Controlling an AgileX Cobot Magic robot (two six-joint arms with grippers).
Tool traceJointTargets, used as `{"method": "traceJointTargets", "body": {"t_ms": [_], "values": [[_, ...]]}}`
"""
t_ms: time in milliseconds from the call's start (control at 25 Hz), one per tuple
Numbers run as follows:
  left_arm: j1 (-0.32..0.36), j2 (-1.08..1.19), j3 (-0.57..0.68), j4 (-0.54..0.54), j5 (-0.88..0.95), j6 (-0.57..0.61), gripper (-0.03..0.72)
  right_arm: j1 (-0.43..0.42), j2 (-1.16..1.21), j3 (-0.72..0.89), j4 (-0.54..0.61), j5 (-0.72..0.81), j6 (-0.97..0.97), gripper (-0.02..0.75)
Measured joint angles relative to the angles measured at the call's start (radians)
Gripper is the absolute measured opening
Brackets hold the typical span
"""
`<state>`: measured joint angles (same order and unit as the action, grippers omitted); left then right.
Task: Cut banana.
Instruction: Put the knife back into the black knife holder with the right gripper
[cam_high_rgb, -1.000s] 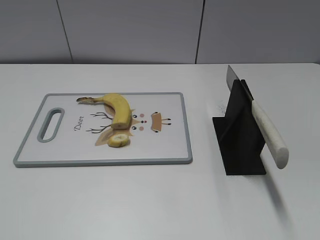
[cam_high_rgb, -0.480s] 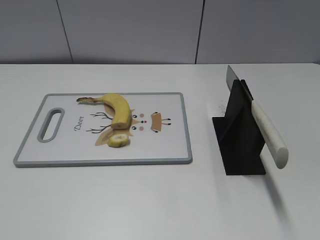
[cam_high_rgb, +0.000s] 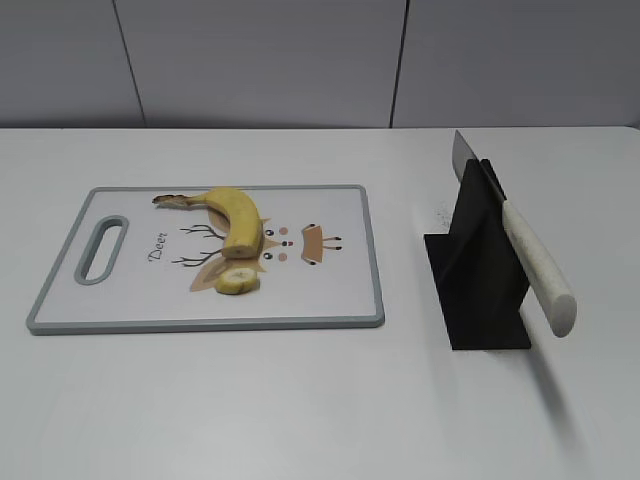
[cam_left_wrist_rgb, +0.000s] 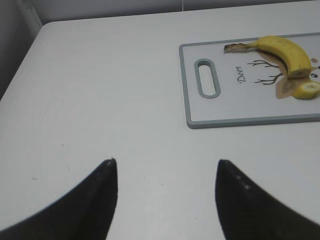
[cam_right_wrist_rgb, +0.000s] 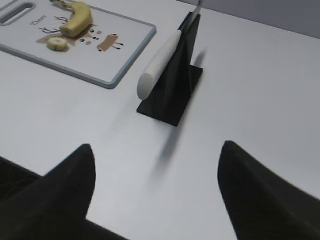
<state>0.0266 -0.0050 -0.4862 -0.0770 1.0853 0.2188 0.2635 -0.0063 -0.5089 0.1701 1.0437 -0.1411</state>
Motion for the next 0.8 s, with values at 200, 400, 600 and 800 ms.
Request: {"method": "traceJointTargets", "body": {"t_ms": [200, 400, 600, 800], "values": [[0.000, 0.000, 0.000, 0.000, 0.000, 0.000, 0.591, -0.101, 0.000, 0.000, 0.002, 0.000, 0.000, 0.586], [0.000, 0.000, 0.000, 0.000, 0.000, 0.000, 0.591, -0.191, 0.000, 0.000, 0.003, 0.000, 0.001, 0.586], [0.000, 0.000, 0.000, 0.000, 0.000, 0.000, 0.591, -0.236, 0.000, 0.000, 0.004, 0.000, 0.000, 0.585], [0.000, 0.000, 0.000, 0.000, 0.000, 0.000, 0.591, -0.236, 0.000, 0.000, 0.005, 0.000, 0.000, 0.585]]}}
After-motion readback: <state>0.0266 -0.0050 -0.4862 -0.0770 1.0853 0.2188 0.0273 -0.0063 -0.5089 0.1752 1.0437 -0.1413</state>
